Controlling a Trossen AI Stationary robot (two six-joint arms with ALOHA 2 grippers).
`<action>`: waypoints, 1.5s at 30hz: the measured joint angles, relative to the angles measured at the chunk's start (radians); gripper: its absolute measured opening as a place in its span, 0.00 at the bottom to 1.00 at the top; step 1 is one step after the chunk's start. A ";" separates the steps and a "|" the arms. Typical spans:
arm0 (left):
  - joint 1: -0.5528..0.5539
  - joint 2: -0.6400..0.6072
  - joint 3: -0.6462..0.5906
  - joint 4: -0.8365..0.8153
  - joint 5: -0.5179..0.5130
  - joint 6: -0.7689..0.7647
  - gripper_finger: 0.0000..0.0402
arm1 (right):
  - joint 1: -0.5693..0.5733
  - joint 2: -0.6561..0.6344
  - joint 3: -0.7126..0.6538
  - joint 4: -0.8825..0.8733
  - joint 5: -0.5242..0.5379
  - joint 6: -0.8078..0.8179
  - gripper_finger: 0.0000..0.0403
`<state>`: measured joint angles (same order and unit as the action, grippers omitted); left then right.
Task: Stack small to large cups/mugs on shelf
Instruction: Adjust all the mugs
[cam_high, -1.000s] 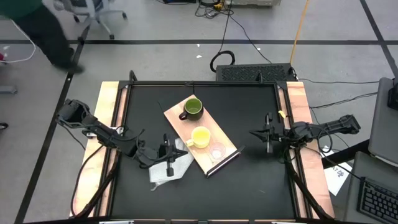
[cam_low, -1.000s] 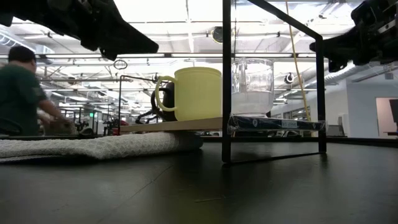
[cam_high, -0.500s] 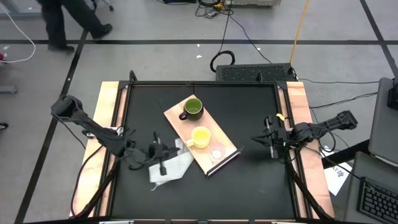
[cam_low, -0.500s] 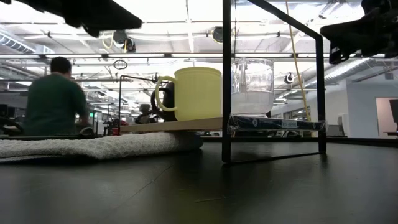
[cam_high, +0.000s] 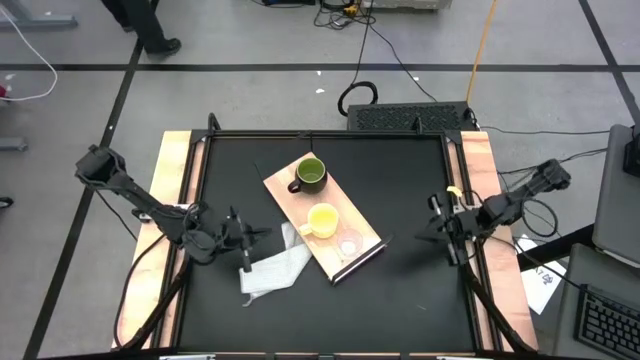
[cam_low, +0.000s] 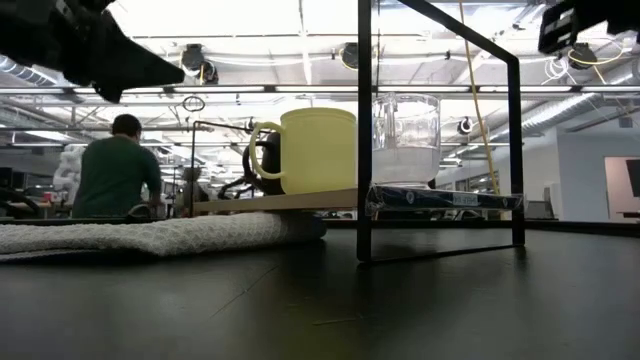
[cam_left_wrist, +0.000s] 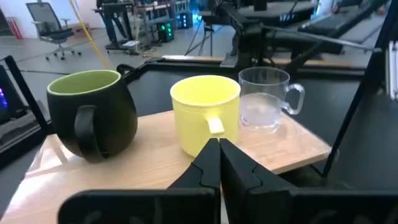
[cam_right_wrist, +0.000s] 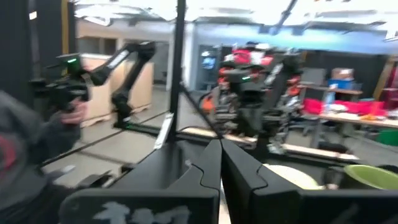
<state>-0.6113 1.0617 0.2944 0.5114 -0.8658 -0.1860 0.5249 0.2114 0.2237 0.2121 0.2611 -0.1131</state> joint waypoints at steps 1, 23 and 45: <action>0.000 -0.006 -0.016 0.026 0.000 0.000 0.00 | 0.019 0.031 0.008 0.017 0.002 0.000 0.00; -0.046 -0.017 -0.047 0.092 0.000 -0.003 0.00 | 0.649 0.754 0.138 0.485 0.765 0.022 0.00; -0.046 -0.017 -0.047 0.122 0.000 0.020 0.00 | 0.578 1.407 0.392 0.781 1.024 0.079 0.00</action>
<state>-0.6571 1.0447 0.2474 0.6338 -0.8654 -0.1661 1.1028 1.6188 0.6159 0.9933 1.2851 -0.0339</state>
